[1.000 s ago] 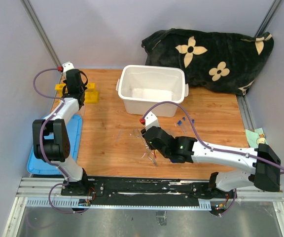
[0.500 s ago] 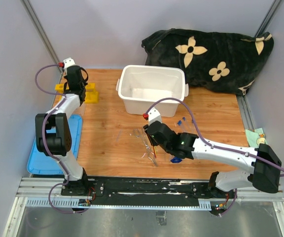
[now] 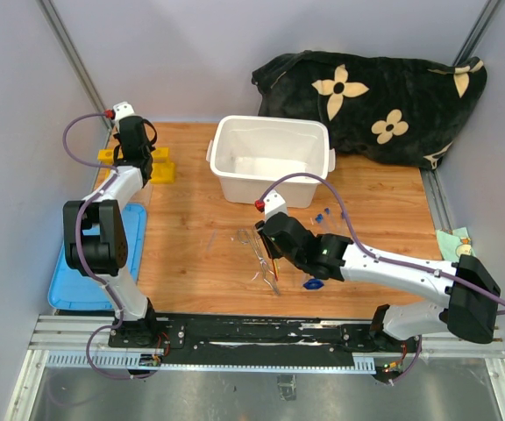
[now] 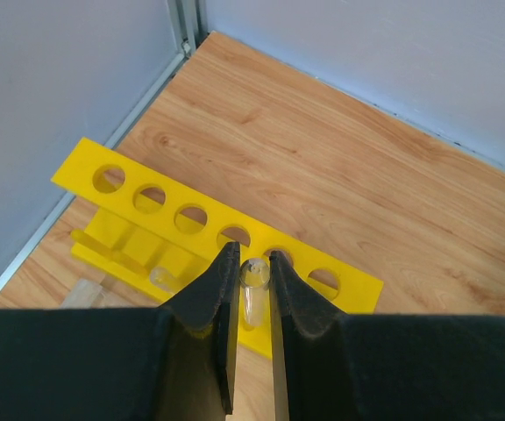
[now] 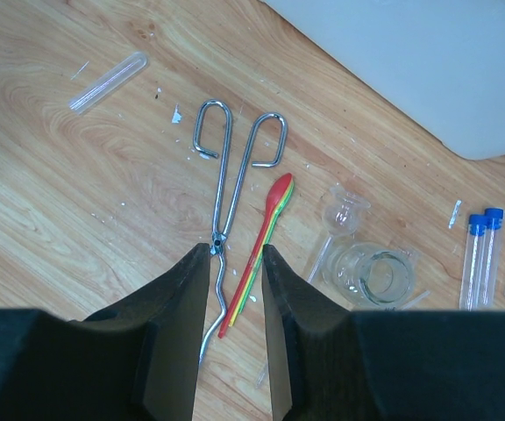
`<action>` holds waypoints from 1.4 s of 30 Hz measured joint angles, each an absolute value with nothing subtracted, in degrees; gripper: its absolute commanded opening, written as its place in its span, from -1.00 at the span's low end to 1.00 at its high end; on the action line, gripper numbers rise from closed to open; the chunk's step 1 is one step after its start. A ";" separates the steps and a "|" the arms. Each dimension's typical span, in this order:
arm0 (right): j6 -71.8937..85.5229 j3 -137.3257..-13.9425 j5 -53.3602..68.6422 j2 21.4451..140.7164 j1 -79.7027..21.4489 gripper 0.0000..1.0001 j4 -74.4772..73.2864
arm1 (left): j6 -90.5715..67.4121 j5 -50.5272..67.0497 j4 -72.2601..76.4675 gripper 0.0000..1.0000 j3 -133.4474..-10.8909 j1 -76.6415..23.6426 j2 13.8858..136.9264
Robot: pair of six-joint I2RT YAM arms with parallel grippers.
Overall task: Organize the chemistry lab equipment
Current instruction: Insert the test tube into the slot of the test tube rack.
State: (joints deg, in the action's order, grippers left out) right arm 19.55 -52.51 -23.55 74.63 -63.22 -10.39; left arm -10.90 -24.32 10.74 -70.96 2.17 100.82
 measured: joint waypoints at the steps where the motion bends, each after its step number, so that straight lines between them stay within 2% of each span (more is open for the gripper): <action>1: 19.55 -52.40 -23.49 74.63 -63.22 -0.37 -10.35 | -10.83 -24.36 10.76 -1.00 -70.96 2.17 100.88; 42: 19.57 -49.95 -21.17 74.76 -60.58 -0.38 -9.02 | -10.72 -25.06 12.67 -0.99 -70.96 2.17 104.42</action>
State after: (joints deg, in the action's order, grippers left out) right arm 19.57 -49.95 -21.17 74.76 -60.58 -9.02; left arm -10.72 -25.06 12.67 -70.96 2.17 104.42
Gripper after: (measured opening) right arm 0.314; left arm 0.196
